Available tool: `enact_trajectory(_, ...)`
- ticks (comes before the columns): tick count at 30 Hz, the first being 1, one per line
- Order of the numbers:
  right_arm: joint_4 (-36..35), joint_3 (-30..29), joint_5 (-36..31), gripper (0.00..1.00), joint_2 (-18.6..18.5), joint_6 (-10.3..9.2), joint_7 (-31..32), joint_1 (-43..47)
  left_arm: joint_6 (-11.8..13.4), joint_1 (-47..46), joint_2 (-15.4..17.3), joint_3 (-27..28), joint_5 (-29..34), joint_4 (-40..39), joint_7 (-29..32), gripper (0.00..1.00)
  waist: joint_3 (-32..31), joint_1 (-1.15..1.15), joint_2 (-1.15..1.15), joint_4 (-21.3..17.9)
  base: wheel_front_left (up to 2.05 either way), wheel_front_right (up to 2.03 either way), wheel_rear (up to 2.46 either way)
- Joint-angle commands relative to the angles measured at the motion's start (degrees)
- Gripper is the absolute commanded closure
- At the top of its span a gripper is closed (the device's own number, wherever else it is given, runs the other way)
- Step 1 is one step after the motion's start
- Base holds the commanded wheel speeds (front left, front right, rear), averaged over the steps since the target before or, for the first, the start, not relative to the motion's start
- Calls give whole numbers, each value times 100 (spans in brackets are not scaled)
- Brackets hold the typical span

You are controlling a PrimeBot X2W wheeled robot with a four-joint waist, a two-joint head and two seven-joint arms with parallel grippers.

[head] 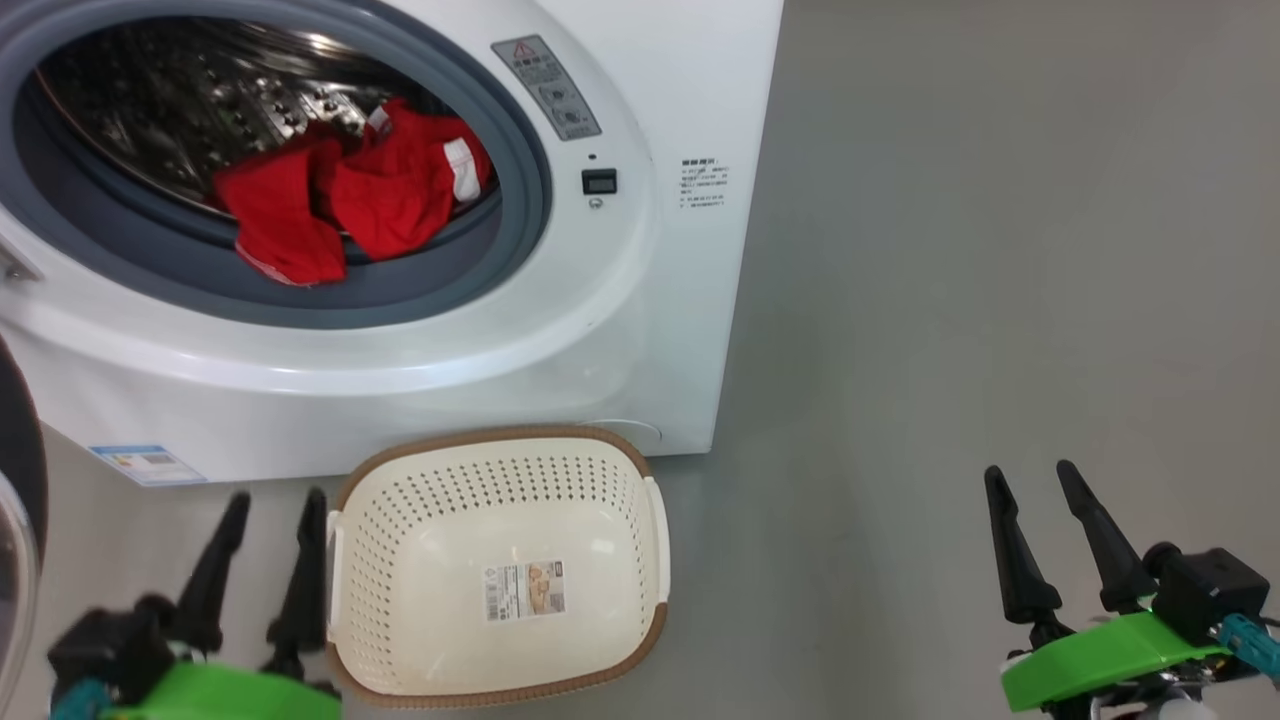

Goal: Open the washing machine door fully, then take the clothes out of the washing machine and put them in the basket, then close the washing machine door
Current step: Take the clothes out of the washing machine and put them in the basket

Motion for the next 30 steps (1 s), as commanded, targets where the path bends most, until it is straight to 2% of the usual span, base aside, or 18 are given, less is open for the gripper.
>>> enact_trajectory(1,-158,159,-29,0,-12,36,-52,-263,7,-523,162,171,73,61,-28,0,165,0,0,-51,0,0,0)
enact_trajectory(4,-170,176,-24,0,11,36,-52,-324,7,-864,195,114,112,276,-28,0,294,0,0,-84,0,0,0)
enact_trajectory(16,-307,197,-42,0,109,36,-52,-749,7,-3437,464,-234,356,1852,-28,0,1252,0,0,-427,0,0,0)
enact_trajectory(30,-593,395,191,0,120,36,-52,-1128,7,-5732,973,-895,160,4180,-28,0,2202,0,0,-745,0,0,0)
